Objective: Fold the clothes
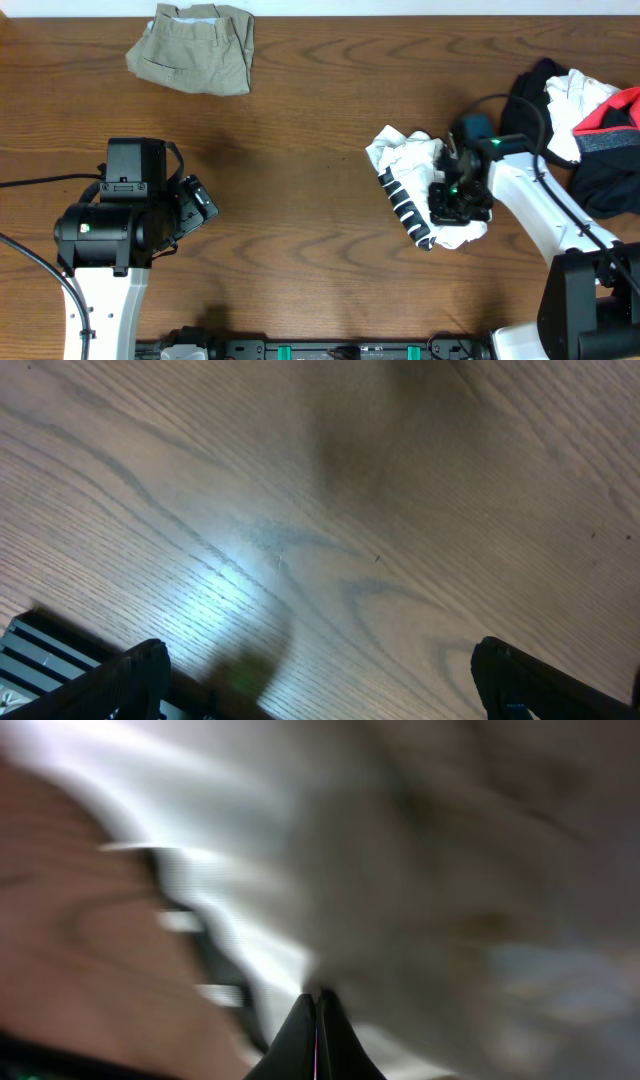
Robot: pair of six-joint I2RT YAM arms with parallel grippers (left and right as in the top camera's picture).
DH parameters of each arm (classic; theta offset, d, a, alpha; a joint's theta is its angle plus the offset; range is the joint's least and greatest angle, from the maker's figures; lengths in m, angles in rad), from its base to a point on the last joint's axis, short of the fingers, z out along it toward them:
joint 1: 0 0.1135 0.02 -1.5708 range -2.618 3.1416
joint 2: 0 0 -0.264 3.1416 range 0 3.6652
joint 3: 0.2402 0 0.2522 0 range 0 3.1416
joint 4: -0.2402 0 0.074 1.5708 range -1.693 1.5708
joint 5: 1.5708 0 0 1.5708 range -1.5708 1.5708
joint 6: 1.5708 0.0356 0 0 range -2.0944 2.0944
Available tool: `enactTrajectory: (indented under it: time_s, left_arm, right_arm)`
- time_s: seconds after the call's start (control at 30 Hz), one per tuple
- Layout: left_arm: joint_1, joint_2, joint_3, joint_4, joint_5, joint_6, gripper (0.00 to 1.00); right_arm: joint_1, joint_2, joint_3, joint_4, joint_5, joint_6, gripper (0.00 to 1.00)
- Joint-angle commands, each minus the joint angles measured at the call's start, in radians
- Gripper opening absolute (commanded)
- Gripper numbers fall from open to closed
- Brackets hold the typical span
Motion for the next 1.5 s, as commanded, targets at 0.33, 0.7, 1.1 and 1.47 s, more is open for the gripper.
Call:
enactTrajectory:
  time_s: [0.33, 0.7, 1.1, 1.47]
  left_arm:
    - [0.005, 0.002, -0.007, -0.004, -0.011, 0.014, 0.98]
    - [0.005, 0.002, -0.007, -0.004, -0.011, 0.014, 0.98]
    - [0.005, 0.002, -0.007, 0.003, -0.011, 0.014, 0.98]
    - [0.005, 0.002, -0.007, 0.003, -0.011, 0.014, 0.98]
  right_arm:
    - [-0.168, -0.008, -0.010, -0.035, 0.334, 0.170, 0.12]
    - [-0.182, -0.042, 0.024, 0.010, 0.129, 0.000, 0.33]
    - [-0.184, -0.034, 0.011, 0.143, 0.111, -0.060, 0.84]
    - [-0.184, -0.031, -0.095, 0.205, 0.122, -0.043, 0.45]
